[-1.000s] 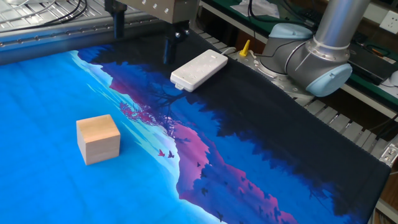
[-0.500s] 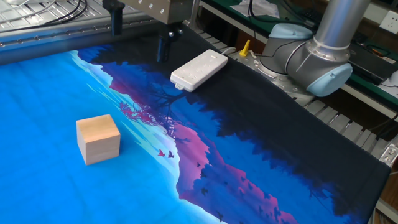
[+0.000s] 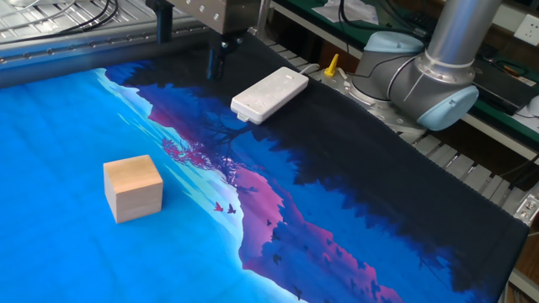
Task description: Use the gripper to push the small block from left to right
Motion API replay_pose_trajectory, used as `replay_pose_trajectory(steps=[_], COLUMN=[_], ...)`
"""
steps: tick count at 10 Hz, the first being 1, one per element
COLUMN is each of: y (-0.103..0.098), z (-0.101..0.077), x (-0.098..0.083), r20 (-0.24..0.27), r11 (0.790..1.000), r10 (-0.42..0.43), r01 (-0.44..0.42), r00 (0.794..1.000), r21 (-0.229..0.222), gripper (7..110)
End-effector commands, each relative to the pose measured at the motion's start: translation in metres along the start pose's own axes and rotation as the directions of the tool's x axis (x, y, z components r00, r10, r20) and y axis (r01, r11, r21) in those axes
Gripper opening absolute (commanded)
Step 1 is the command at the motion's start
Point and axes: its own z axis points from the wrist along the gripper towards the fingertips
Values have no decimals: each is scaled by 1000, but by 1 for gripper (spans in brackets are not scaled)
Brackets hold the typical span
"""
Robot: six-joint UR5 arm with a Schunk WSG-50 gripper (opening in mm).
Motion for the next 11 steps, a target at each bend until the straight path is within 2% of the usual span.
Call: replay_pose_trajectory(steps=[1,2,3,4,5,6,7,8,9,10,11], y=[28,34,17,19,11,5,15,6,7,22,21], z=[-6,-7,-8,-5,-3,-2,-2,1,2,2,4], x=[10,9,42,27,24,25,27,21,12,7,-7], r20=[-44,-37,-148,-90,-78,-87,-96,-77,-46,-26,45], r11=[990,988,997,996,999,1000,997,999,999,994,993], r10=[83,67,-25,-10,-6,6,23,18,18,44,11], r01=[-88,-71,13,2,2,-8,-29,-20,-20,-47,-6], r00=[996,997,989,996,997,996,995,997,999,999,999], r21=[-110,-135,-79,-85,-50,-27,-66,-30,-37,-103,-118], gripper=[7,7,7,7,7,7,7,7,7,7,22])
